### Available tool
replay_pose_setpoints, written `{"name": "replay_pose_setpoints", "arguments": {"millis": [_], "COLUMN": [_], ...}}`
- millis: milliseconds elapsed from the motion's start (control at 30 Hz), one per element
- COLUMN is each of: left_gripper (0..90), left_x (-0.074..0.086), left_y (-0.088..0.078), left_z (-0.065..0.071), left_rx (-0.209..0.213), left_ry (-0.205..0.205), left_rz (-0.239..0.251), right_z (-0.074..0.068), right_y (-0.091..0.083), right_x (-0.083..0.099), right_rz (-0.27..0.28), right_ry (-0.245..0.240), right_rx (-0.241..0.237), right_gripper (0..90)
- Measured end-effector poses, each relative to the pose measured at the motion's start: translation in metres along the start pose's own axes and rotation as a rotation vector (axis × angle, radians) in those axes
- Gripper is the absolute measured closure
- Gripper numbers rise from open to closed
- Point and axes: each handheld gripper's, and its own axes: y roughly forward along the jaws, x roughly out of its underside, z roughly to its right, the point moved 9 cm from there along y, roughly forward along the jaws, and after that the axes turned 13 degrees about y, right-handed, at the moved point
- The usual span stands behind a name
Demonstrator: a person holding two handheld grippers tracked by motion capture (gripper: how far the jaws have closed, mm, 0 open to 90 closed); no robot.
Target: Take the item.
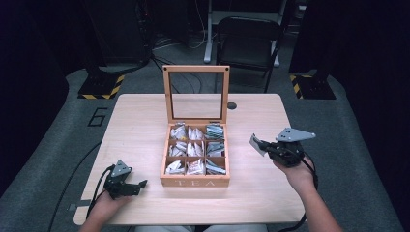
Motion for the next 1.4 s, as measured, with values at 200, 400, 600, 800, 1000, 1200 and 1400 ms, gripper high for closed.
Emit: {"name": "replay_pose_setpoints", "arguments": {"millis": [200,400,600,800,1000,1200,1400], "left_gripper": [13.8,13.8,13.8,13.8,13.8,13.8,13.8], "left_x": [0.000,0.000,0.000,0.000,0.000,0.000,0.000], "left_y": [0.000,0.000,0.000,0.000,0.000,0.000,0.000], "left_z": [0.000,0.000,0.000,0.000,0.000,0.000,0.000], "left_rx": [0.000,0.000,0.000,0.000,0.000,0.000,0.000], "left_ry": [-0.001,0.000,-0.001,-0.001,-0.001,-0.001,-0.001], "left_rz": [0.001,0.000,0.001,0.001,0.001,0.001,0.001], "right_z": [0.005,0.009,0.013,0.016,0.020,0.021,0.021], "right_y": [-0.002,-0.002,-0.002,0.000,0.003,0.006,0.009], "right_x": [0.005,0.013,0.021,0.033,0.044,0.053,0.064], "right_rz": [-0.002,-0.005,-0.004,-0.018,-0.029,-0.023,-0.030], "right_ry": [0.002,0.008,0.007,0.004,0.017,0.044,0.051], "right_rx": [0.014,0.028,0.044,0.068,0.069,0.073,0.078], "right_gripper": [88.5,88.5,88.5,88.5,88.5,88.4,88.3]}}
